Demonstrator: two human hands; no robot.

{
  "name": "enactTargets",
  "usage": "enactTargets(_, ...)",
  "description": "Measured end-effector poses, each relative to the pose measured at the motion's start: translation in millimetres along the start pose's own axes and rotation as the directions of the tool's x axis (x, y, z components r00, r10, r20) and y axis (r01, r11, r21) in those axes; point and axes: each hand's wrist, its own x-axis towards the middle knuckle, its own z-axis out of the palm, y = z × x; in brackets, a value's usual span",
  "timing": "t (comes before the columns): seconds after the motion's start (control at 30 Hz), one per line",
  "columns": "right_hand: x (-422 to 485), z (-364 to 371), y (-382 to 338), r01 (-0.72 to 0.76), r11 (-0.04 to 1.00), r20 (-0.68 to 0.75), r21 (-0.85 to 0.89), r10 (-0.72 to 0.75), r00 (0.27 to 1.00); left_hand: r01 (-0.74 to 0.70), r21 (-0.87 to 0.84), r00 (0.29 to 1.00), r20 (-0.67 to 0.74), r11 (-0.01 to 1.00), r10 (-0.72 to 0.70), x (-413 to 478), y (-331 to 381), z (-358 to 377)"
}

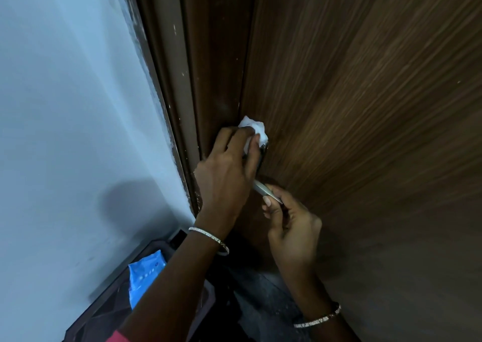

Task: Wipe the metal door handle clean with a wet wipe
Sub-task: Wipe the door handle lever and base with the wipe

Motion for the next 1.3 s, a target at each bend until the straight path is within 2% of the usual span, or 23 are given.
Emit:
enactTargets(0.1, -1.3, -1.0, -1.2, 0.002, 1.000, 0.008, 0.012, -0.002, 1.000, -0.091, 0.088, 0.996, 0.012, 0.992, 0.091, 5.7, -3.2, 0.3)
enactTargets(0.3, -1.9, -1.8, -4.1, -0.008, 1.000, 0.014, 0.002, 0.008, 1.000, -0.316, 0.010, 0.945, 0.090, 0.949, 0.314, 6.5, -9.6, -4.8)
enactTargets(0.37, -1.9, -2.5, -4.3, -0.013, 1.000, 0.013, -0.006, 0.013, 1.000, -0.333, 0.015, 0.938, 0.108, 0.943, 0.330, 10.1, -13.0, -7.5)
enactTargets(0.53, -2.8, -3.9, -4.4, -0.020, 1.000, 0.026, -0.013, 0.021, 0.999, -0.240, 0.129, 0.970, 0.069, 0.962, 0.233, 13.4, -15.5, -10.1)
enactTargets(0.63, -3.2, -3.8, -5.6, -0.025, 1.000, 0.025, -0.011, 0.025, 0.999, -0.190, 0.026, 0.977, 0.105, 0.981, 0.186, 9.7, -8.6, -5.2)
enactTargets(0.73, -2.8, -3.0, -6.5, -0.019, 1.000, 0.019, -0.005, 0.019, 1.000, -0.267, -0.121, 0.942, 0.178, 0.956, 0.286, 12.1, -7.3, -8.6)
enactTargets(0.8, -2.3, -2.6, -6.8, -0.016, 1.000, 0.013, -0.008, 0.016, 1.000, -0.386, -0.071, 0.898, 0.197, 0.920, 0.393, 13.5, -8.2, -11.3)
enactTargets(0.87, -2.2, -2.8, -6.6, -0.012, 1.000, 0.010, -0.010, 0.012, 1.000, -0.417, -0.032, 0.890, 0.188, 0.908, 0.415, 13.4, -10.0, -10.7)
enactTargets(1.03, -2.1, -5.8, -7.1, -0.010, 1.000, 0.040, -0.006, 0.010, 0.999, -0.361, 0.049, 0.930, 0.101, 0.931, 0.354, -3.6, -12.9, 4.0)
enactTargets(1.1, -2.4, -6.3, -7.1, -0.006, 1.000, 0.045, -0.010, 0.006, 0.999, -0.335, 0.006, 0.941, 0.052, 0.942, 0.334, -9.7, -18.2, 10.4)
enactTargets(1.13, -2.4, -6.1, -7.1, -0.009, 1.000, 0.043, -0.007, 0.010, 0.999, -0.285, -0.061, 0.958, 0.022, 0.957, 0.287, -10.7, -21.4, 11.6)
enactTargets(1.2, -2.5, -4.5, -7.1, -0.023, 1.000, 0.036, 0.000, 0.023, 0.999, -0.113, -0.185, 0.992, -0.073, 0.976, 0.101, -7.1, -26.1, 11.0)
enactTargets(1.3, -2.8, -2.2, -7.6, -0.028, 1.000, 0.014, -0.002, 0.028, 1.000, 0.170, -0.234, 0.975, -0.099, 0.957, -0.197, -7.5, -24.3, 12.3)
